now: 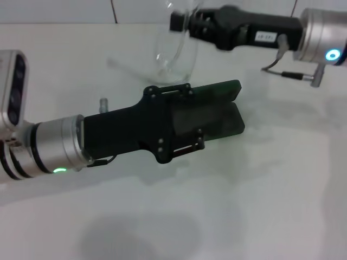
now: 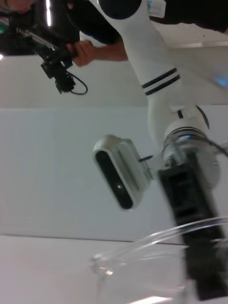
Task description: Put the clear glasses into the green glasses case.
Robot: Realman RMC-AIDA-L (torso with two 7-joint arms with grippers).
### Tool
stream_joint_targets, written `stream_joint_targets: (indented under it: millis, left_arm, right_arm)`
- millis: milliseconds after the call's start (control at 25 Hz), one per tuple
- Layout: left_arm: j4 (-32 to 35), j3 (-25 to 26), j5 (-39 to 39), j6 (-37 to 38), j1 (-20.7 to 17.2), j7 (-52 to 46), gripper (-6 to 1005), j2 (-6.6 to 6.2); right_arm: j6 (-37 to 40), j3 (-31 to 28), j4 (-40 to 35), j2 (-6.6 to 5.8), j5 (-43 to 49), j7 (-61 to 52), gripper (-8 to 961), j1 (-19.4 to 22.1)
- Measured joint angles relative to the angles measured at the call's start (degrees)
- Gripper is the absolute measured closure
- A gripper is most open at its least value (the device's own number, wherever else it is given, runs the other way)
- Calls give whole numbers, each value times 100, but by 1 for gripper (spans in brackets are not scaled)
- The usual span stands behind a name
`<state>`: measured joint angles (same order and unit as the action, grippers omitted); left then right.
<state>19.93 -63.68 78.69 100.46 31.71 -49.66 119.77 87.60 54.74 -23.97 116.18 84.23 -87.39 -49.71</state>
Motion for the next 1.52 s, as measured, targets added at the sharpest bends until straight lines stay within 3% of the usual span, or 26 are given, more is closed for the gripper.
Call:
stream_joint_targets:
  millis: [240, 400, 720, 1320, 1520]
  left_arm:
    - [32, 48, -53, 167, -28, -5, 470, -21]
    - [49, 52, -87, 174, -83, -47, 470, -33]
    - [53, 48, -129, 174, -55, -70, 470, -42]
    - [55, 51, -139, 154, -72, -48, 469, -43]
    - [139, 168, -294, 470, -295, -52, 469, -129]
  right_arm:
    - [-518, 1145, -259, -42, -4, -4, 838, 78]
    - [-721, 1549, -445, -107, 119, -32, 838, 153]
    - [-408, 1640, -838, -67, 1021, -229, 837, 138]
    - [-292, 1758, -1018, -107, 1119, -336, 837, 203]
    - [-764, 1775, -2155, -88, 1836, -759, 836, 549]
